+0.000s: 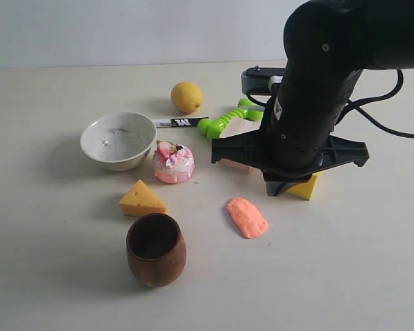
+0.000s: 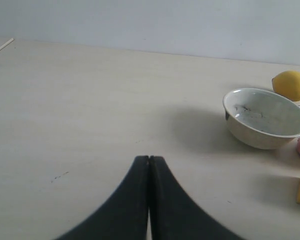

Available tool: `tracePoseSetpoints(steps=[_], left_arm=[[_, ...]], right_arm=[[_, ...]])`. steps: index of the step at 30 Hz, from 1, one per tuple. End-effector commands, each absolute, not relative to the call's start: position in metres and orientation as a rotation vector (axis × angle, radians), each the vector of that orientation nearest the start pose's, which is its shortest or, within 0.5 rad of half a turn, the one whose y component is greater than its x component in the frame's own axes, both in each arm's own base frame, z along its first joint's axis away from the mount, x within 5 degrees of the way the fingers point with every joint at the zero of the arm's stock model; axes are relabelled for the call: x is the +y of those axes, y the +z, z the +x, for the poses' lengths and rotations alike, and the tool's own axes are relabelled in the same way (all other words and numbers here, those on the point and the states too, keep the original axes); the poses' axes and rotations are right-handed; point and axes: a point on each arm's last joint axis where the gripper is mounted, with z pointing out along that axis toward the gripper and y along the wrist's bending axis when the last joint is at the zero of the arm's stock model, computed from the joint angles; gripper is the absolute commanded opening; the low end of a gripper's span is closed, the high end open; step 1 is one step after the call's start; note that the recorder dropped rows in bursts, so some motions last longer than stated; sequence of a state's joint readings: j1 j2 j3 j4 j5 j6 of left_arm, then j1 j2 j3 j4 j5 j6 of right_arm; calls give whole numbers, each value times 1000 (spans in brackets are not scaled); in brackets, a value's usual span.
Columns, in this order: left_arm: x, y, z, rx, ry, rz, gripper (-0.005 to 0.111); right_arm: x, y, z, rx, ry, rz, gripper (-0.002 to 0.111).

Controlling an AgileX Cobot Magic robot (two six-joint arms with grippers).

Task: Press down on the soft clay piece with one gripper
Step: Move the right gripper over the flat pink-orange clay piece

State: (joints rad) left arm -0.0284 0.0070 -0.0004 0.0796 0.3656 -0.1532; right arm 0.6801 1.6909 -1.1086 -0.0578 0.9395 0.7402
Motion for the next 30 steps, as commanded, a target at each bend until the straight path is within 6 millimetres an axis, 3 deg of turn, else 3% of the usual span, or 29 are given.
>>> tracePoseSetpoints(steps=[1, 21, 30], left_arm=[[0, 181, 53, 1839, -65, -71, 0], [0, 181, 53, 1839, -65, -71, 0], [0, 181, 53, 1839, -65, -71, 0]], right_arm=[[199, 211, 249, 2975, 107, -5, 0], [199, 211, 249, 2975, 112, 17, 0], [206, 213, 256, 2902, 225, 38, 0]])
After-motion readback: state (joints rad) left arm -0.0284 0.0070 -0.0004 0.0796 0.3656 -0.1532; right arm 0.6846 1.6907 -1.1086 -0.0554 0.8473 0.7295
